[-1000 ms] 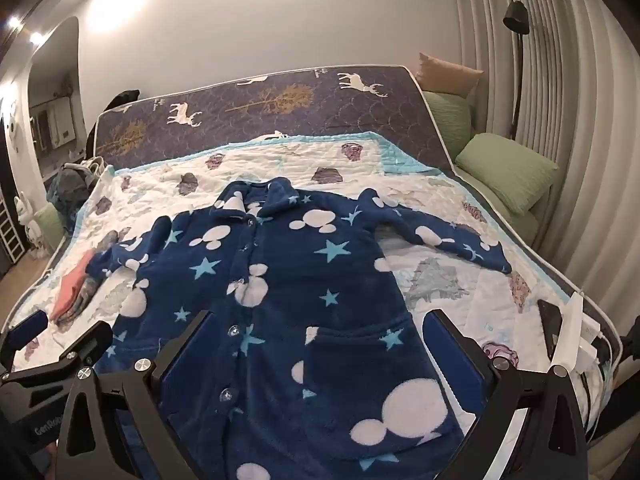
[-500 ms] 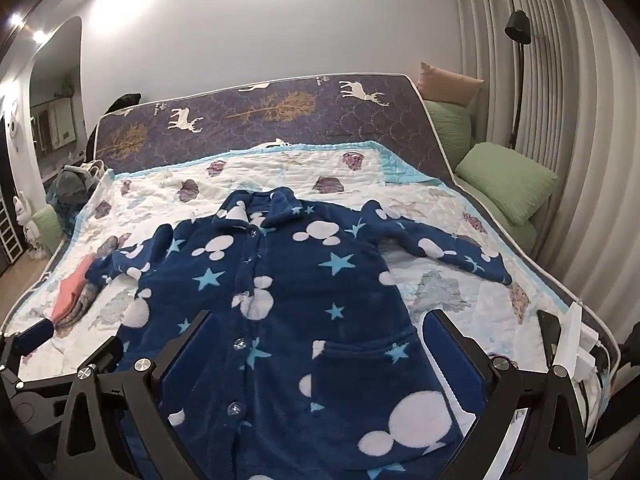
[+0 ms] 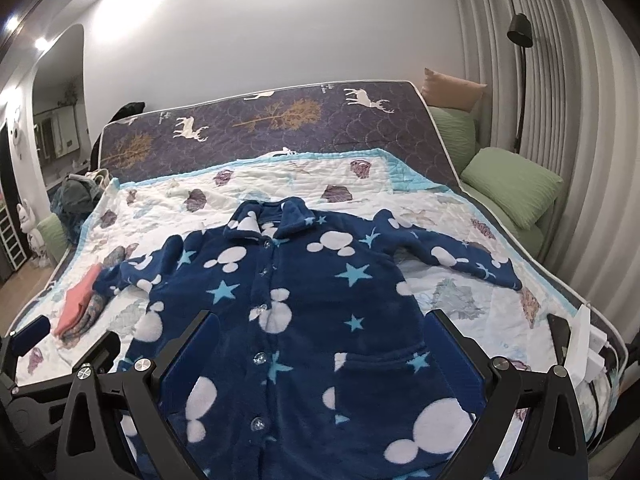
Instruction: Fold small clothes
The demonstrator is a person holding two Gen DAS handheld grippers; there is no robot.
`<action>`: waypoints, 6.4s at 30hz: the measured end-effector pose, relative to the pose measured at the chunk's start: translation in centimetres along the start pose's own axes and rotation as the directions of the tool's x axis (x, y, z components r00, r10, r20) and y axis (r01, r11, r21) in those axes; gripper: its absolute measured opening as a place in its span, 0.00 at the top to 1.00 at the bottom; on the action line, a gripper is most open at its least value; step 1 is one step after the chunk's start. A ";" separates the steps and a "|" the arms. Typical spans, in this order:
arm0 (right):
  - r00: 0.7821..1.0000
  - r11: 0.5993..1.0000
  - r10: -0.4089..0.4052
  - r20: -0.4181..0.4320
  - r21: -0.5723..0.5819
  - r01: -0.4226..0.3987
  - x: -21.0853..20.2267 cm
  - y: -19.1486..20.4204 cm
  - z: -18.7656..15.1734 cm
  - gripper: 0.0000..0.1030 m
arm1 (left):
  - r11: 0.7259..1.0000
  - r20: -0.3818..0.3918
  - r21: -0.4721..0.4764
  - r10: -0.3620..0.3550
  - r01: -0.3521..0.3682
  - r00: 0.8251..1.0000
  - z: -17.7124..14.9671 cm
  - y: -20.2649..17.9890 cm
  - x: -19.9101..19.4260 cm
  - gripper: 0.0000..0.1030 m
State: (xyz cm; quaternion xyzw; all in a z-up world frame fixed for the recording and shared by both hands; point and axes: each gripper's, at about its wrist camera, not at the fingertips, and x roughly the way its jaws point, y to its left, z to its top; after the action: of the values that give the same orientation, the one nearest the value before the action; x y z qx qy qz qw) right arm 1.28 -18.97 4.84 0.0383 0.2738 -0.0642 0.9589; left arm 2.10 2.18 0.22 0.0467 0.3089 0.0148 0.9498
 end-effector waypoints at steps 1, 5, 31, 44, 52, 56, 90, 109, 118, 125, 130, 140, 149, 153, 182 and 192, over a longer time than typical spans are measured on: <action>1.000 1.000 0.007 -0.005 0.000 -0.007 0.1 0.1 0.0 0.00 | 1.000 -0.004 -0.004 -0.004 0.004 1.000 0.0 0.2 0.2 0.05; 0.999 0.999 0.038 -0.021 -0.009 -0.038 0.3 0.6 -0.2 0.00 | 1.000 -0.010 0.013 -0.020 0.021 1.000 -0.3 0.1 0.5 0.05; 0.999 0.999 0.041 -0.011 -0.016 -0.041 0.4 2.0 0.1 0.02 | 0.995 0.026 0.019 -0.098 0.097 0.995 -0.4 0.0 0.5 0.05; 0.994 0.996 0.084 -0.070 -0.010 -0.085 1.5 2.3 -0.4 0.08 | 0.995 0.000 0.020 -0.097 0.097 0.995 -0.9 0.2 1.2 0.05; 0.992 0.996 0.087 -0.089 -0.027 -0.090 2.0 2.7 -0.6 0.09 | 0.994 -0.018 0.023 -0.103 0.103 0.995 -1.2 0.1 1.8 0.05; 0.991 0.995 0.090 -0.097 -0.034 -0.094 2.1 2.9 -0.7 0.14 | 0.994 -0.026 0.019 -0.103 0.104 0.994 -1.3 0.3 2.1 0.05; 0.978 0.973 0.134 -0.162 -0.164 -0.160 3.9 8.5 -0.5 0.40 | 0.989 -0.040 -0.067 -0.136 0.133 0.990 -1.4 5.6 4.2 0.14; 0.893 0.869 0.290 -0.344 -0.296 -0.396 13.7 18.6 1.4 0.40 | 0.795 -0.231 -0.606 -0.205 0.024 0.951 -0.7 29.5 25.6 0.48; 0.884 0.866 0.263 -0.385 -0.309 -0.393 18.7 20.2 1.0 0.40 | 0.622 -0.265 -0.780 -0.230 -0.068 0.936 -0.2 33.7 36.8 0.48; 0.879 0.871 0.249 -0.408 -0.303 -0.388 21.4 20.0 0.6 0.40 | 0.532 -0.271 -0.840 -0.241 -0.106 0.932 0.7 34.2 40.7 0.70; 0.882 0.884 0.244 -0.403 -0.281 -0.373 22.4 19.0 0.6 0.40 | 0.588 -0.170 -0.809 -0.193 -0.025 0.966 4.2 34.3 38.6 0.92; 0.889 0.916 0.267 -0.371 -0.189 -0.354 22.5 15.1 2.0 0.40 | 0.784 0.034 -0.605 -0.147 0.137 0.989 16.1 30.6 27.7 0.92; 0.914 0.950 0.275 -0.298 -0.064 -0.306 21.0 8.6 4.1 0.40 | 0.901 0.081 -0.225 -0.362 0.371 0.929 21.4 12.2 20.4 0.92; 0.923 0.965 0.251 -0.291 0.002 -0.262 20.6 4.5 4.4 0.40 | 0.880 0.001 -0.116 -0.463 0.460 0.886 19.7 3.1 21.0 0.91; 0.796 0.913 0.404 -0.450 0.154 -0.377 31.9 2.5 5.9 0.37 | 0.998 -0.215 -0.061 -0.042 0.030 0.976 5.7 9.6 26.8 0.39; 0.815 0.898 0.440 -0.376 0.191 -0.396 33.6 3.3 7.1 0.90 | 0.999 -0.193 0.011 0.038 -0.036 0.980 5.8 9.3 27.9 0.57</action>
State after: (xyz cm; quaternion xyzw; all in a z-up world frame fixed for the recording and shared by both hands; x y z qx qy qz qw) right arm 33.76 -19.89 -6.87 0.1600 0.4500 0.1433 0.8668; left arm 28.06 12.56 -10.54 0.0543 0.3988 0.0358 0.9147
